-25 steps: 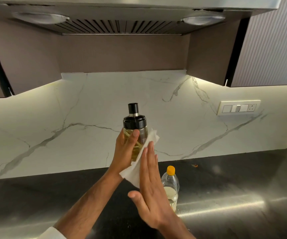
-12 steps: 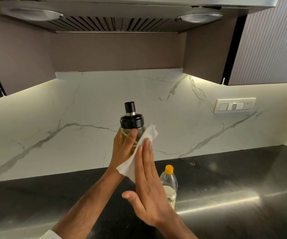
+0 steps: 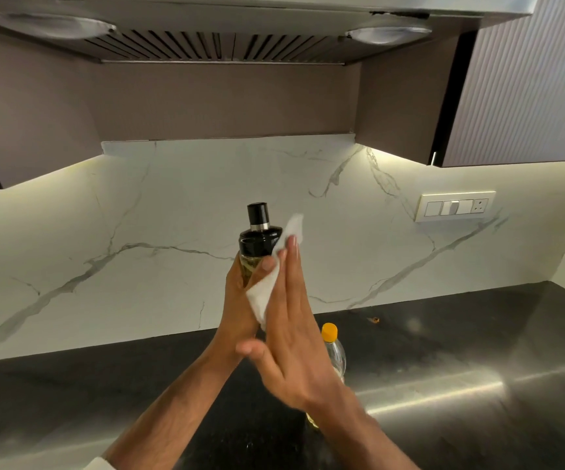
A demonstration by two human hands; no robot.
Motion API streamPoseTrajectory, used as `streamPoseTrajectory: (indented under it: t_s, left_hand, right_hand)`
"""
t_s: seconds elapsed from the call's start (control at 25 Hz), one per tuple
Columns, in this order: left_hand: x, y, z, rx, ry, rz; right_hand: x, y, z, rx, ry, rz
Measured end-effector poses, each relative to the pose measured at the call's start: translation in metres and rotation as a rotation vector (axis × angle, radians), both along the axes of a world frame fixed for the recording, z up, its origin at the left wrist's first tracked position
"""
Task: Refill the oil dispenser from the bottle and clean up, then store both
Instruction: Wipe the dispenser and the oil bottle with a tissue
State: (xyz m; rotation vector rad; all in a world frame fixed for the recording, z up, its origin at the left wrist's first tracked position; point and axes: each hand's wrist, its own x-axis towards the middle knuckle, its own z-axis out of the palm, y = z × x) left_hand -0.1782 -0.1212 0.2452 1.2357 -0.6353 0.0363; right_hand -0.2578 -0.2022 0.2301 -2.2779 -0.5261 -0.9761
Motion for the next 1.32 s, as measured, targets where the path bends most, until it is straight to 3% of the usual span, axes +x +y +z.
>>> streamPoseTrajectory:
  t_s: [0.12, 0.28, 0.36, 0.52, 0.64, 0.76, 0.92, 1.12, 1.24, 1.32]
  left_hand:
    - [0.006, 0.006, 0.006, 0.044, -0.008, 0.070]
    - [0.004, 0.006, -0.004, 0.080, -0.041, 0.041]
    - [0.004, 0.003, -0.009, 0.078, -0.054, 0.012]
    - [0.001, -0.001, -0.007, 0.094, -0.041, 0.057]
    - [0.007, 0.005, 0.001, 0.020, -0.006, 0.050]
    - [0.012, 0.012, 0.008, 0.055, -0.059, 0.118]
    - [0.007, 0.009, -0.001, 0.097, -0.089, 0.077]
    - [0.004, 0.004, 0.001, 0.044, 0.010, 0.003]
    - [0.009, 0.010, 0.007, 0.057, -0.062, 0.109]
    - [0.011, 0.012, 0.011, 0.061, -0.037, 0.106]
  right_hand:
    - [-0.015, 0.005, -0.038, -0.069, 0.069, -0.020]
    - [-0.007, -0.002, -0.020, 0.309, 0.180, 0.186]
    - [0.007, -0.012, 0.008, 0.394, 0.199, 0.221]
    - [0.011, -0.010, 0.033, 0.240, 0.102, 0.140]
    - [-0.003, 0.002, 0.001, 0.030, 0.026, 0.082]
    - [-0.014, 0.007, -0.032, 0.150, 0.162, 0.131]
    - [0.006, -0.003, 0.001, 0.388, 0.189, 0.237]
    - [0.015, -0.007, 0.033, 0.165, 0.056, 0.125]
    - [0.001, -0.002, 0.002, -0.054, -0.017, 0.060]
    - [-0.008, -0.001, -0.022, -0.012, 0.057, 0.063]
